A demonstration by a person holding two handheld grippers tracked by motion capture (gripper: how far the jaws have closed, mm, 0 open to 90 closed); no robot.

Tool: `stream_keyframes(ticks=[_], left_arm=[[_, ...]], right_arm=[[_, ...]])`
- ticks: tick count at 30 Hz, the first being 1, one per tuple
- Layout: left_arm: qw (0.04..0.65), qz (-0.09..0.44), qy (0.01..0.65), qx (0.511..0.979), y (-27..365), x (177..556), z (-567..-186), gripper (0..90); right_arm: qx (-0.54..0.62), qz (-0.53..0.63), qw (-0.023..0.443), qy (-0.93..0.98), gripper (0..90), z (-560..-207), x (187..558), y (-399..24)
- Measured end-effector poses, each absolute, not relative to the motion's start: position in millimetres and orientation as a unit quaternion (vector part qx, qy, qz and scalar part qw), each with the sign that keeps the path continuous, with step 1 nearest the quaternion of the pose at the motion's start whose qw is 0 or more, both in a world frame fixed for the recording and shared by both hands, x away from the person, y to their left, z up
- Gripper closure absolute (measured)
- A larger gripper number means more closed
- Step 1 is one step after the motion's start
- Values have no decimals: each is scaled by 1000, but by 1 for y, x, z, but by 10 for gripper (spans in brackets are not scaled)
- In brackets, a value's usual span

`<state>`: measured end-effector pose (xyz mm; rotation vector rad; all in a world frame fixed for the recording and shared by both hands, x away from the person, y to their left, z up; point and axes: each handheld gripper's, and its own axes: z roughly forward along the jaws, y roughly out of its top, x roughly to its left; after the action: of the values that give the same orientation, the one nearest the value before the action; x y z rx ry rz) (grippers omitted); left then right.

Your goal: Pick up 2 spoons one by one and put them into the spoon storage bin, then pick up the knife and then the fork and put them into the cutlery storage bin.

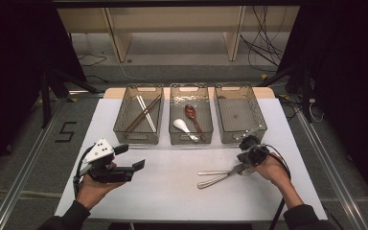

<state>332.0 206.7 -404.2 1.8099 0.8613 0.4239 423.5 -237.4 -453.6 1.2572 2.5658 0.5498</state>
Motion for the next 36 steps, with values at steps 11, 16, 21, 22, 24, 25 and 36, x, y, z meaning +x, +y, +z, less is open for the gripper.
stream_keyframes(ticks=[11,16,21,22,24,25,36], left_arm=[[520,178,359,755,207,332,-404,162],[518,178,356,757,205,332,-404,162],[519,178,356,757,205,332,-404,162],[519,178,356,757,206,331,-404,162],[521,179,357,754,206,331,-404,162],[521,179,356,755,207,330,-404,162],[519,180,356,756,208,330,-404,162]], right_arm=[[430,167,101,881,900,-460,426,-237],[434,168,93,880,900,-460,427,-238],[435,157,84,883,900,-459,425,-239],[436,153,85,883,900,-459,424,-239],[438,146,80,883,900,-458,421,-240],[439,143,77,884,900,-458,419,-240],[444,121,59,886,900,-455,399,-245]])
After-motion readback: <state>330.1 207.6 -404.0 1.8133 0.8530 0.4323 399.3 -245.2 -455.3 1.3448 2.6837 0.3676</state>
